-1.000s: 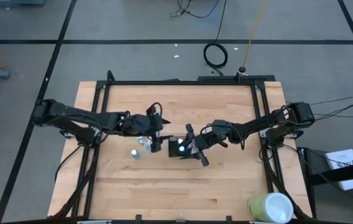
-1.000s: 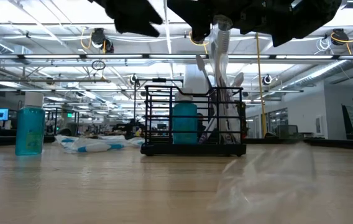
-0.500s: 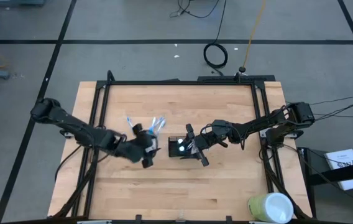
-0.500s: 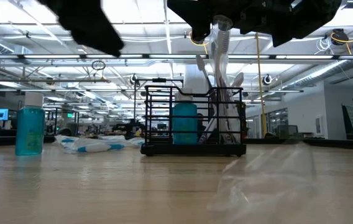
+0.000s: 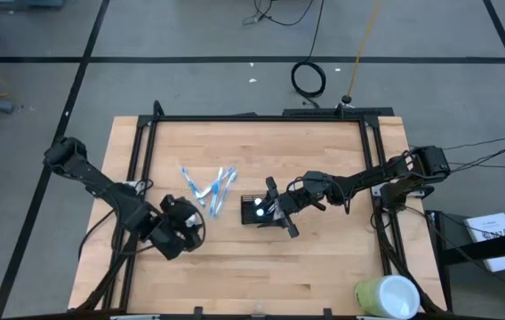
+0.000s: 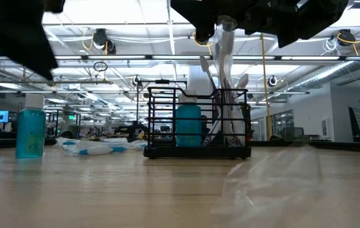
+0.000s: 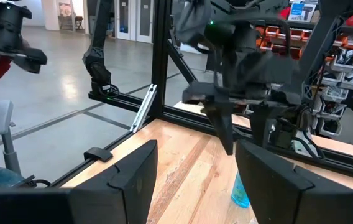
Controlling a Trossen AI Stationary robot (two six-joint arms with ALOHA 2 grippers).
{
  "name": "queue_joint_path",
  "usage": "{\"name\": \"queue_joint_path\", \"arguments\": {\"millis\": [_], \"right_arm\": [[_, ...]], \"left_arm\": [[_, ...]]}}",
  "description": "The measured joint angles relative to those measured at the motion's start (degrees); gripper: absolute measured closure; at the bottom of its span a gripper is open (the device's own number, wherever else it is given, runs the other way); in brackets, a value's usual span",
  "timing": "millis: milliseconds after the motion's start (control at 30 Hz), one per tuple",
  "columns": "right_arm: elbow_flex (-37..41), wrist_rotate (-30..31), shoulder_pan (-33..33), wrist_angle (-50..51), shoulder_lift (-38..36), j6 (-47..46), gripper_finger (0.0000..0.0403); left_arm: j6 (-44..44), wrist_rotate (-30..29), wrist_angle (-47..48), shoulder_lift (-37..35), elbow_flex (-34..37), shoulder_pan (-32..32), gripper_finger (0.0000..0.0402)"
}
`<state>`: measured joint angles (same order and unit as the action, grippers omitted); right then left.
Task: Pick & Place toothbrushing station
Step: Put the mouthwash into the middle section of the wire organizer
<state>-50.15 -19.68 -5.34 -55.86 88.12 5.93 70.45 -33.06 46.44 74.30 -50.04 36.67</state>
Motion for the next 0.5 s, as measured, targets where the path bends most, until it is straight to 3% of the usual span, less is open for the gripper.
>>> {"name": "queue_joint_path", "arguments": {"millis": [167, 500], "right_arm": [[0.0, 0.0, 0.0, 0.0, 0.0, 0.0, 0.0192], [0.0, 0.0, 0.0, 0.0, 0.0, 0.0, 0.0192]], "left_arm": [[8.82, 3.76, 5.04, 0.02, 0.02, -1.38, 0.0154], [11.13, 12.38, 7.09, 2.72, 0.0, -5.14, 0.0154]]}}
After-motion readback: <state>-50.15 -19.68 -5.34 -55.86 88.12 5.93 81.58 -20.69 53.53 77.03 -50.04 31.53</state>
